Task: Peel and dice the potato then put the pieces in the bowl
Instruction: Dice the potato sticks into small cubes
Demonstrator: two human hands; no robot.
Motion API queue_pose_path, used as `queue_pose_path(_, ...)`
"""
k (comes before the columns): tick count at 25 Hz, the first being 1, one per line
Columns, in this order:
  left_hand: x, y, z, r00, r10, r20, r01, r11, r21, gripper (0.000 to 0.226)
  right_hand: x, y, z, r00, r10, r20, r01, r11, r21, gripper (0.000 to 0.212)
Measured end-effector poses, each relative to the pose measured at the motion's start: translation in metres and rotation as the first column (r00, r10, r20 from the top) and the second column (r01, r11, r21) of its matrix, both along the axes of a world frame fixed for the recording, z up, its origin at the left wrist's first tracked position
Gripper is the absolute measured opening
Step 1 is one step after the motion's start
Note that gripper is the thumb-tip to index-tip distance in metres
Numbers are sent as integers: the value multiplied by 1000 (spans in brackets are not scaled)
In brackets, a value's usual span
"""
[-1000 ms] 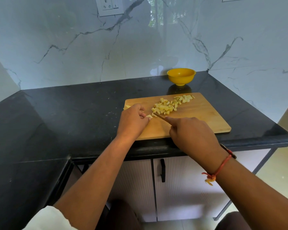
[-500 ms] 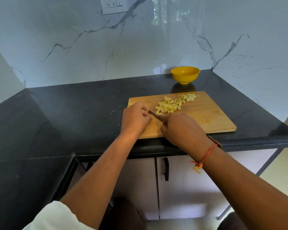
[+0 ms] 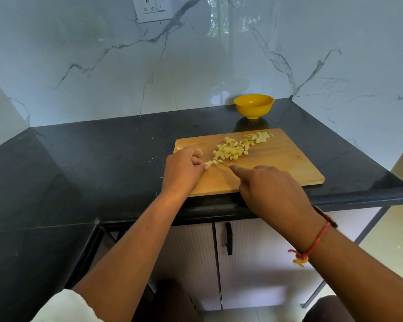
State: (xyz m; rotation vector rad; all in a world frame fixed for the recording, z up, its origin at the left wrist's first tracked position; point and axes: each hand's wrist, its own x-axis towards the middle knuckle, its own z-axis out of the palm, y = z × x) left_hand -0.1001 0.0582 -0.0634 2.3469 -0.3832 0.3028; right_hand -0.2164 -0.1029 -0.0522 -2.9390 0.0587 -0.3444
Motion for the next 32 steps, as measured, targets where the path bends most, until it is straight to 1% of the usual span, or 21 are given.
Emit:
queue_pose_path(5, 1, -5, 7, 1000, -23, 5, 23, 998, 57, 28, 30, -17, 2, 988, -35, 147, 12, 988, 155, 45)
queue_pose_path(7, 4, -12, 8, 1000, -29, 5, 29, 998, 58, 24, 47, -18, 1, 986, -39, 163, -1, 972, 237, 44)
queue_pose_path(10, 10, -24, 7, 999, -32, 9, 32, 998, 48, 22, 56, -15, -7, 980, -85, 183, 28, 956, 293, 44)
queue_pose_path(13, 18, -37, 6, 999, -28, 21, 27, 999, 31, 23, 57, -15, -17, 966, -133, 223, 66, 957, 284, 44)
queue_pose_path(18, 27, -51, 5, 999, -21, 43, 20, 999, 25, 21, 58, -14, -20, 957, -150, 249, 84, 963, 257, 45)
queue_pose_path(20, 27, -50, 6, 999, -33, 27, 33, 999, 13, 23, 57, -13, -21, 955, -151, 256, 82, 961, 263, 45)
queue_pose_path(23, 25, -35, 14, 998, -68, 18, 69, 997, -21, 25, 56, -14, -21, 955, -148, 256, 78, 962, 263, 46)
queue_pose_path(27, 32, 2, 31, 996, -3, 90, 10, 997, -74, 17, 56, -14, -22, 956, -139, 256, 74, 966, 249, 45)
queue_pose_path(29, 35, 15, 33, 996, 27, 86, -22, 999, -48, 15, 56, -14, -22, 956, -133, 261, 69, 968, 241, 45)
queue_pose_path(32, 42, 22, 27, 998, 51, 25, -51, 999, 16, 17, 55, -14, -22, 955, -132, 266, 72, 972, 224, 44)
